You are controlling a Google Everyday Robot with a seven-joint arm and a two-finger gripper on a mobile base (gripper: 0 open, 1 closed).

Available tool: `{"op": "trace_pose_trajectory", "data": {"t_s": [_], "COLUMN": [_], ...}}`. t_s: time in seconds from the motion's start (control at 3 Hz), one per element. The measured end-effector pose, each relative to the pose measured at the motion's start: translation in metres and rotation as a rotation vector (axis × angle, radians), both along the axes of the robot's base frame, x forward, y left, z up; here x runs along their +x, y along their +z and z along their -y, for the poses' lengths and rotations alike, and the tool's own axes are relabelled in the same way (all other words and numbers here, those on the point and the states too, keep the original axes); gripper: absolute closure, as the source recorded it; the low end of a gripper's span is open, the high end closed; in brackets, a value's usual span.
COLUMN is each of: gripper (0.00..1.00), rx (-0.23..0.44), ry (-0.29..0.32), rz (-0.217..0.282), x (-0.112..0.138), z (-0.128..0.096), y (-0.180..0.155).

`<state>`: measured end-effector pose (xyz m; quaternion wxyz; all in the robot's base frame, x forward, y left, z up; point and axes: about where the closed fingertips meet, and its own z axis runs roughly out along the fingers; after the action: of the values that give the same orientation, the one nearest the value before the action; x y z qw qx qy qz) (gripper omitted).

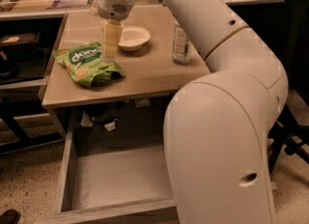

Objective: Place green rice chip bag into top drawer

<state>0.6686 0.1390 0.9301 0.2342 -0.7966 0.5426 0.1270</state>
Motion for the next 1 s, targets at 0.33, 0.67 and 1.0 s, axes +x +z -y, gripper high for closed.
{"op": "trace_pose_trajectory", "data": {"t_s": [0.33,0.67,1.0], "gripper": [0.0,0.0,0.0], "rx": [0.017,0.022,0.03], "ry": [0.021,0.028,0.033], "rz": [-0.03,-0.067,-0.098], "x": [0.013,0.02,0.023], "z": [-0.024,-0.038,-0.046], "y": [-0.027,-0.052,-0.073]}}
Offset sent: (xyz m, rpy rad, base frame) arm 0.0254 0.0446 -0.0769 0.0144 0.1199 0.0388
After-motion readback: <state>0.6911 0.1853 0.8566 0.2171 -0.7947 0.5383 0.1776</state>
